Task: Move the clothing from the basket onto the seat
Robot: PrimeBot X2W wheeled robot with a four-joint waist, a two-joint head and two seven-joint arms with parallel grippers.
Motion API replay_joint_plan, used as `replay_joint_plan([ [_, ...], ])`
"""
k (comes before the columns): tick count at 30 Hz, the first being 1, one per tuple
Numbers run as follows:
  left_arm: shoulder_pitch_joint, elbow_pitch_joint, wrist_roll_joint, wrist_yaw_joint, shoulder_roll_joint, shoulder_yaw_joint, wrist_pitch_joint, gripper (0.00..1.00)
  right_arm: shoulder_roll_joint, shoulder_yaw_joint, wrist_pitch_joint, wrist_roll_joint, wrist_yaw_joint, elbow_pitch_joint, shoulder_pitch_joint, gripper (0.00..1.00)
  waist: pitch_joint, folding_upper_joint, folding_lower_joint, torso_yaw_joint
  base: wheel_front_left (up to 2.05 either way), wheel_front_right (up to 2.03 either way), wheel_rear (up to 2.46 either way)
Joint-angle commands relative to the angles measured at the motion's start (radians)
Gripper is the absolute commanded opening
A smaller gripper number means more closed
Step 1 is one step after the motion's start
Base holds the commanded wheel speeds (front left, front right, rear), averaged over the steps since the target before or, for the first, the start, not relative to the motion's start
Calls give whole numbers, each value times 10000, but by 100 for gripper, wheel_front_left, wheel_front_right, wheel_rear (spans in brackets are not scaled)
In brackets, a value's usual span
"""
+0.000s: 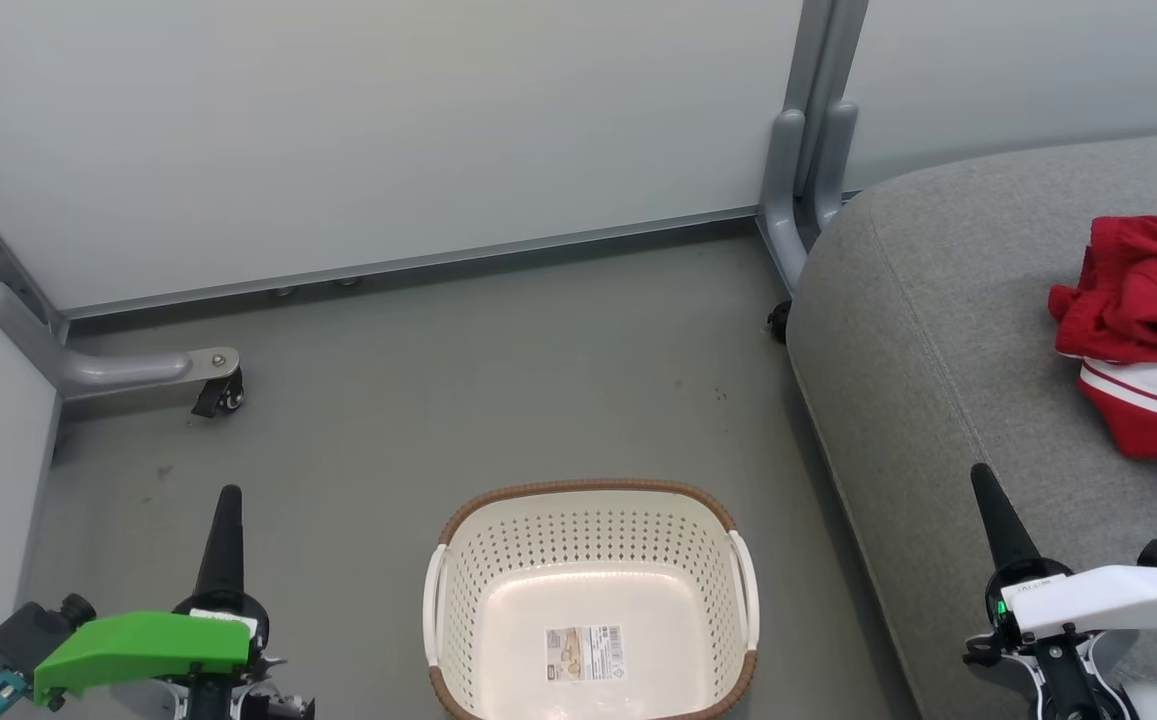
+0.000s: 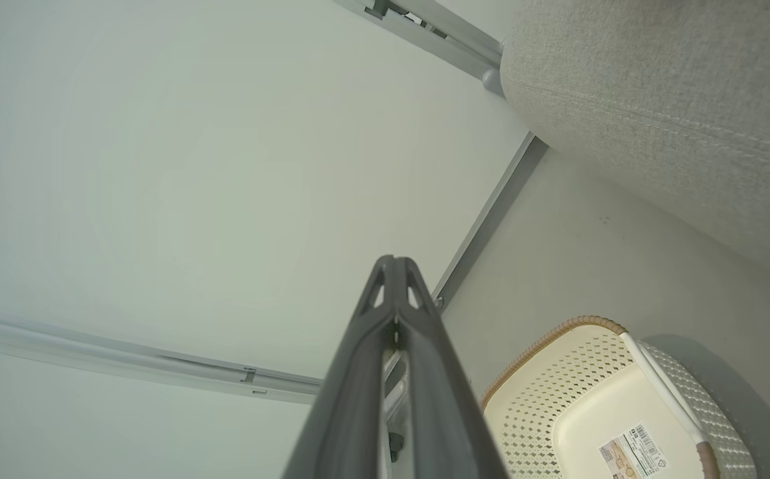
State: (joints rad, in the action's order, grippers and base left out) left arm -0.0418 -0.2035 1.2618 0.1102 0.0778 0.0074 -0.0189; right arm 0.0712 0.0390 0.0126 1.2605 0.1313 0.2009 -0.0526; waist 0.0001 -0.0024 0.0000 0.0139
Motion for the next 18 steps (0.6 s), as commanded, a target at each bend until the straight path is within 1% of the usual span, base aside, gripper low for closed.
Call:
replay_joint_plan([
  [1, -261, 18, 275, 58, 80, 84, 60, 0, 60, 54, -77, 253, -6, -9, -179, 0, 1, 15, 0, -4, 0, 0, 0],
  [18, -456, -157, 1747, 141, 56, 342, 458, 0, 40, 233, -489, 1717, -5, 178, -349, 0, 12, 18, 0, -53, 0, 0, 0],
])
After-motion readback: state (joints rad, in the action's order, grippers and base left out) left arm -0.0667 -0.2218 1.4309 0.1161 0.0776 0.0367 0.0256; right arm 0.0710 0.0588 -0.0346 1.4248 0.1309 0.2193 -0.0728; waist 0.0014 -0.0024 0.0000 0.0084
